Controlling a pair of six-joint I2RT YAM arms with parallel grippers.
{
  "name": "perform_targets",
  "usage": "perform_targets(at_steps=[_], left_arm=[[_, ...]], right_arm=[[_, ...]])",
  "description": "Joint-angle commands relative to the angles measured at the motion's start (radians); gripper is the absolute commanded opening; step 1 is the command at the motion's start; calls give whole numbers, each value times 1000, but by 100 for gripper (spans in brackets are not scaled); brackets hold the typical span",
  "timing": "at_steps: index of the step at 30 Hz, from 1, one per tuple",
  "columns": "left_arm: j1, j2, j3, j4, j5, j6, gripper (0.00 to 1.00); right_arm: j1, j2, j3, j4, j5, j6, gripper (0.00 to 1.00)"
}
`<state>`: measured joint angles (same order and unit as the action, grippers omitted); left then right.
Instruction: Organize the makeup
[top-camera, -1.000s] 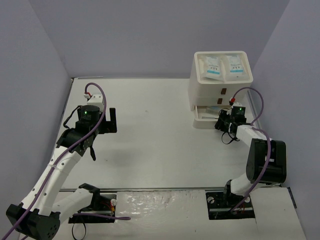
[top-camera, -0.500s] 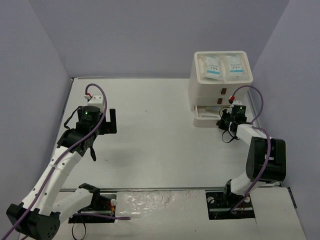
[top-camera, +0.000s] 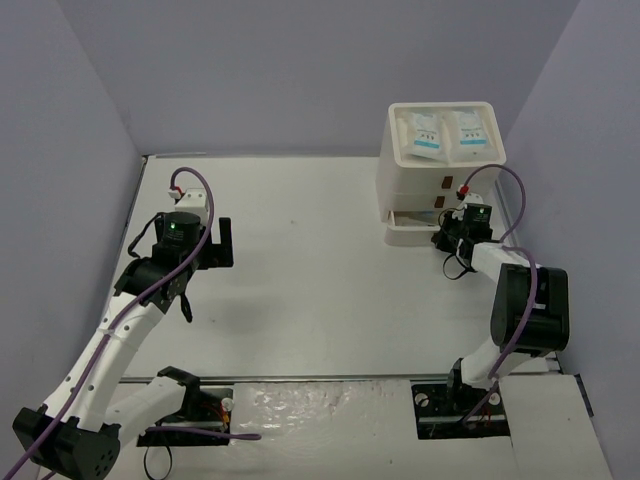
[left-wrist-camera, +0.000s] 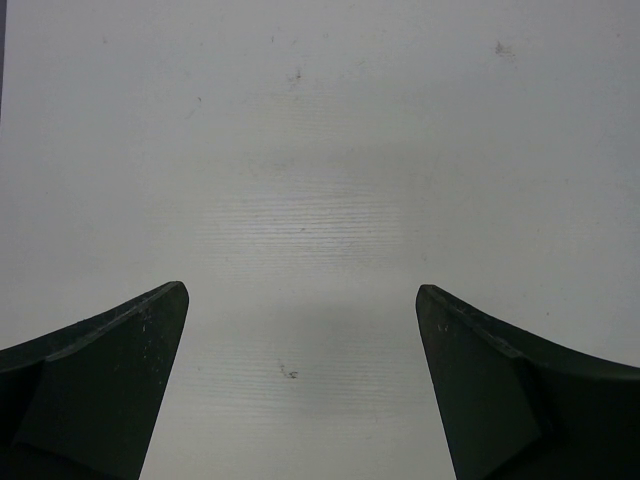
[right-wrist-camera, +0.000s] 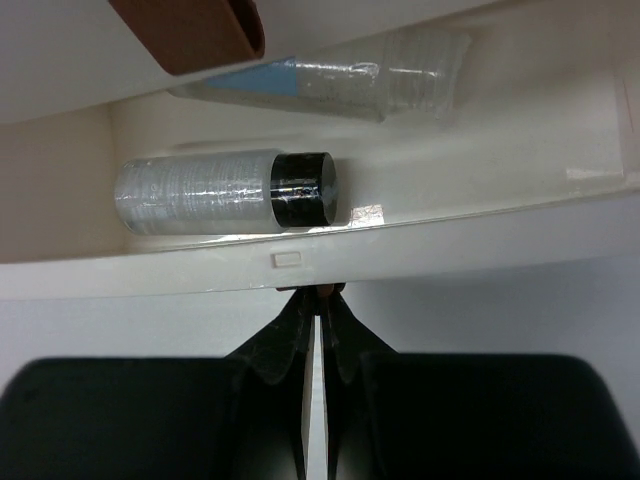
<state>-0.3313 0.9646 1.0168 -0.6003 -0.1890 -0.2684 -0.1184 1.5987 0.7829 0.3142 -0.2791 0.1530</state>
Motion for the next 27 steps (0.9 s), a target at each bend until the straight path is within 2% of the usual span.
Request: perform_targets(at_steps=[1, 10, 17, 27], left_arm=[[6, -11, 22, 50, -23, 13, 97], [6, -6, 20, 51, -26, 14, 97], [8, -6, 20, 53, -29, 14, 97], [9, -3, 20, 53, -25, 15, 97]], right_arm=[[-2, -8, 79, 256, -42, 9, 1], [-1, 54, 91, 366, -55, 13, 12], [-3, 98, 102, 428, -63, 16, 31], [-3, 134, 99, 472, -72, 14, 51]])
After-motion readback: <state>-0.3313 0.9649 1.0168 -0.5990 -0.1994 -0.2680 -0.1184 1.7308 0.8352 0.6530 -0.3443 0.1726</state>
